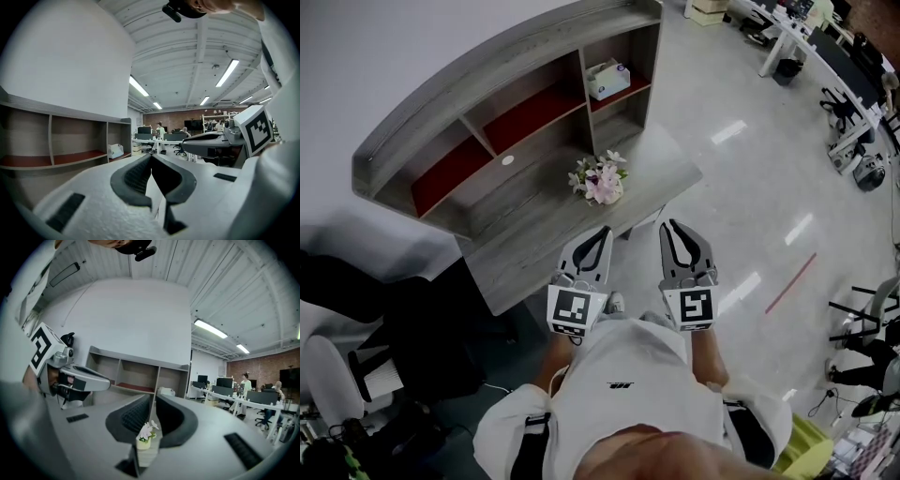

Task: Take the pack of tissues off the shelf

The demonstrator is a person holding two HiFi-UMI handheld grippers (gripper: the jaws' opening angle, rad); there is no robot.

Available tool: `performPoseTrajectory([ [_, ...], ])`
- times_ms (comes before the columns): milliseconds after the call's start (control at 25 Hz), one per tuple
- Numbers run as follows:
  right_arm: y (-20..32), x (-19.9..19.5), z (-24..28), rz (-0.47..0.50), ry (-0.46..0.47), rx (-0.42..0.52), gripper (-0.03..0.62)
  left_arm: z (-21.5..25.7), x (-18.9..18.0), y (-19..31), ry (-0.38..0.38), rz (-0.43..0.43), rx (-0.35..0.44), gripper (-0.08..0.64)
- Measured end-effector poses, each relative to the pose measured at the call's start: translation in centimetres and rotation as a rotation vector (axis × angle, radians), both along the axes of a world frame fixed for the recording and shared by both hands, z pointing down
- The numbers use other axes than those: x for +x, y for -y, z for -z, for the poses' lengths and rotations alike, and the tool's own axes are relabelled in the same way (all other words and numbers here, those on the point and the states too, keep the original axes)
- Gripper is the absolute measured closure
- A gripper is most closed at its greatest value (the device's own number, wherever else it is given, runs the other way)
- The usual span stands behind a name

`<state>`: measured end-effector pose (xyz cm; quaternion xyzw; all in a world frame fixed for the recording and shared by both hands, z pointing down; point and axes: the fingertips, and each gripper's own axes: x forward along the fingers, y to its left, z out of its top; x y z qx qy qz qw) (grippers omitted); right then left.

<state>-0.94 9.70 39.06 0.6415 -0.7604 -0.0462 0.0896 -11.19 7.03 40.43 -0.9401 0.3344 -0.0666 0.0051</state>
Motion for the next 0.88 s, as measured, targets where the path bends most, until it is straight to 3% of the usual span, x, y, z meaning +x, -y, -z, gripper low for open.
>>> performPoseTrajectory([
  [360,3.4,-0.6,-0.3,-0.012,-0.025,-0.007,0.543,-0.4,0.1,3.4,-0.003,-0.035,-0.001,0.531],
  [880,8.3,2.3,-0.5,-0.011,-0.010,0.002,0.543,-0.6,2.5,8.9,0.011,-0.011,0.016,0.531],
])
